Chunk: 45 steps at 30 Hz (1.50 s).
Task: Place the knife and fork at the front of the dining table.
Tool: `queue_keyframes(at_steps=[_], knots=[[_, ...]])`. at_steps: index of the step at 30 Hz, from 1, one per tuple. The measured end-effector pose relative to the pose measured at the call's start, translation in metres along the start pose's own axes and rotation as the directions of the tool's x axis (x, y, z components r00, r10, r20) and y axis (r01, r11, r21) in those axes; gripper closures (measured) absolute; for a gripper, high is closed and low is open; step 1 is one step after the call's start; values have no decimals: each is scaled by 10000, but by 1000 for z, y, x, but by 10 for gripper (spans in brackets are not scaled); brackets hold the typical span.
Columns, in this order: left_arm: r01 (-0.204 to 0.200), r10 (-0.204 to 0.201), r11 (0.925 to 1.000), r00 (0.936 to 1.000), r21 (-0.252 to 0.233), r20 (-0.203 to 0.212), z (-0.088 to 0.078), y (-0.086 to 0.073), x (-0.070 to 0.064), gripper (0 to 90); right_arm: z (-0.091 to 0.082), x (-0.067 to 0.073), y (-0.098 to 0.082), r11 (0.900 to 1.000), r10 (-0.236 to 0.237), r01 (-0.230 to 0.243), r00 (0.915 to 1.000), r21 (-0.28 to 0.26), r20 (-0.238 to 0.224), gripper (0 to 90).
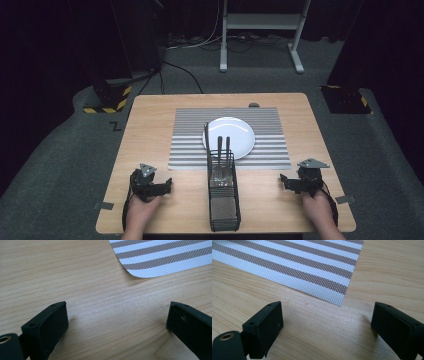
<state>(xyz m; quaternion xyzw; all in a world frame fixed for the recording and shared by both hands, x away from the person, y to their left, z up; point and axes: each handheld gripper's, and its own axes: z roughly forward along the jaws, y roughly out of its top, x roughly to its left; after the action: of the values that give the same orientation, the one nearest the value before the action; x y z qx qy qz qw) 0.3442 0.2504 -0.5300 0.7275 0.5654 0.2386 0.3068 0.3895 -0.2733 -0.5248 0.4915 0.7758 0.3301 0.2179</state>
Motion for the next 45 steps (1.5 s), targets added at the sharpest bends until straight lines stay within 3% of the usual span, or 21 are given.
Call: queue_keyframes(at_steps=[8, 13, 16, 21, 32, 35, 41, 45], knots=[[-60, 60, 10000, 10000, -21, 80, -1, -1, 0, 37, 1, -1, 1, 10000, -2, 2, 10000, 18, 4, 102], [-363, 362, 9993, 9989, 26, 296, 0, 1, 0, 45, 1, -1, 1, 10000, 14, -14, 10000, 18, 17, 101], [-615, 619, 9981, 9968, -106, 513, -2, 4, -1, 45, 2, 0, 2, 10000, 64, -64, 10000, 13, 54, 100], [-450, 478, 9983, 9958, -370, 778, -6, 7, 1, 44, 2, 0, 2, 10000, 84, -84, 9999, 28, 77, 98], [-606, 758, 9905, 9896, -1237, 1219, -22, 24, -10, 44, 2, 0, 2, 10000, 92, -92, 9999, 28, 83, 97], [-646, 861, 9851, 9874, -1591, 1324, -26, 28, -13, 44, 2, 0, 2, 10000, 94, -94, 9999, 33, 77, 97], [-284, 686, 9719, 9837, -2336, 1660, -34, 32, -16, 47, 2, 0, 2, 10000, 93, -93, 9999, 33, 77, 97], [49, 541, 9573, 9792, -2891, 1957, -42, 33, -18, 47, 2, 0, 2, 10000, 93, -93, 9999, 33, 78, 98]])
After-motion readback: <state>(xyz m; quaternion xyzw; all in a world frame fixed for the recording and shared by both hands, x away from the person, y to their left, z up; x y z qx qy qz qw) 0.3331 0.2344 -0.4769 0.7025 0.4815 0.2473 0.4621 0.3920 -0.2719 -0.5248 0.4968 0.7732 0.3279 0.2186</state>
